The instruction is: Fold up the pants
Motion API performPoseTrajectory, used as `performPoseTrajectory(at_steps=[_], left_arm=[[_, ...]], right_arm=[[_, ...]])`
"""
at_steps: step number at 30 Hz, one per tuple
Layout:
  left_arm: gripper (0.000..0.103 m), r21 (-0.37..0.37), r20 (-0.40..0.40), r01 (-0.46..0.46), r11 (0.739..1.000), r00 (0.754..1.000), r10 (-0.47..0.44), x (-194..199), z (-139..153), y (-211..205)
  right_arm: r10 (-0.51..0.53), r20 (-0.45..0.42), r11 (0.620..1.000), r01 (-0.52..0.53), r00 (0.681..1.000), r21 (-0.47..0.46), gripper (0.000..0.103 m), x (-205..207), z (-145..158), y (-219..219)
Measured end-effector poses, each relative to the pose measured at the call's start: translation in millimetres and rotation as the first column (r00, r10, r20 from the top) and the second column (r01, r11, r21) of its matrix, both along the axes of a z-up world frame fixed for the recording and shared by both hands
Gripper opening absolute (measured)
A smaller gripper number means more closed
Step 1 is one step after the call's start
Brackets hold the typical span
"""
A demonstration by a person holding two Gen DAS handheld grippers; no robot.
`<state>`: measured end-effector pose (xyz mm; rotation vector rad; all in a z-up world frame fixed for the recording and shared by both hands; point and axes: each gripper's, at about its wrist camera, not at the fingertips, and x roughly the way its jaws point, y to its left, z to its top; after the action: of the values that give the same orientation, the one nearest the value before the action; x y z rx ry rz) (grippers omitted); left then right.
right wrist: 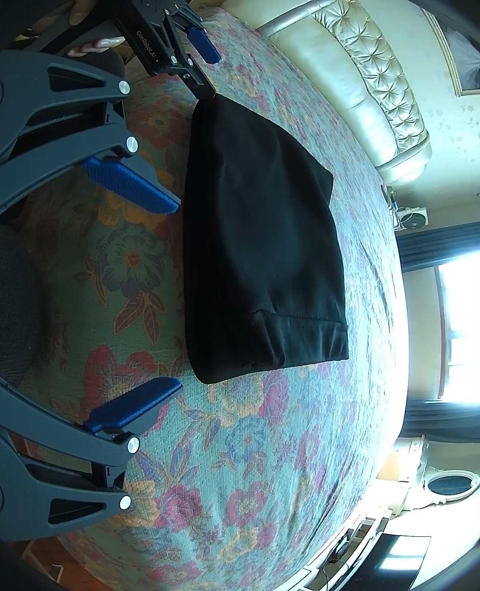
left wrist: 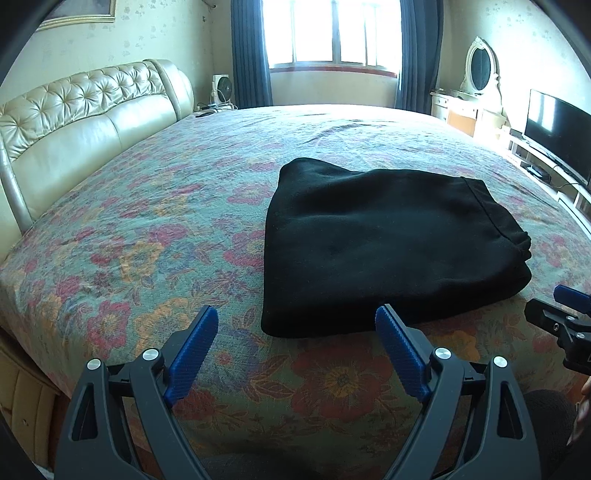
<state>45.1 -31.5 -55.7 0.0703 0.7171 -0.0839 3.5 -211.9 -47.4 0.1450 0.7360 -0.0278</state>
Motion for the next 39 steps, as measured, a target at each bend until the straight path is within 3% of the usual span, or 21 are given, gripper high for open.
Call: performPoseTrajectory(at_steps=[6,11,19,23,29,34,39], left_arm=[[0.087,0.047,0.036,0.031,0.998,0.999,-0.033,-5,1,-11],[0.087,0.038,0.042,0.075,0.996,0.996,-0.077,-6,1,-16],[0.087,-0.027,-0.004,0.085,0.996,0.996,-0.085,1,-4,-11],[0.087,-0.050,0.045,0.068,0.996,0.997,-0.066,-5,1,-7],[0.087,-0.055,0.076,0.137,0.989,0.988,-0.132,-8,11,-12],[0.087,-0.136,0.035,0.146,0.980,0.989,-0.143,-5,13,-10],[0.087,-0.158,0.029,0.133,0.979,0.991,-0.130,-4,15,-9]], right_arm=[[0.005,-0.004,1.000,-0.005,1.000,0.013,0.091,1,-1,-5],[0.011,-0.008,1.000,-0.011,1.000,0.018,0.091,2,-1,-6],[0.016,-0.018,1.000,-0.015,1.000,0.018,0.091,4,-2,-6],[0.016,-0.020,1.000,-0.015,1.000,0.015,0.091,4,-3,-6],[0.017,-0.019,1.000,-0.017,1.000,0.012,0.090,4,-2,-7],[0.014,-0.015,1.000,-0.014,1.000,0.012,0.090,4,-2,-9],[0.012,-0.020,1.000,-0.012,1.000,0.014,0.091,5,-2,-11]])
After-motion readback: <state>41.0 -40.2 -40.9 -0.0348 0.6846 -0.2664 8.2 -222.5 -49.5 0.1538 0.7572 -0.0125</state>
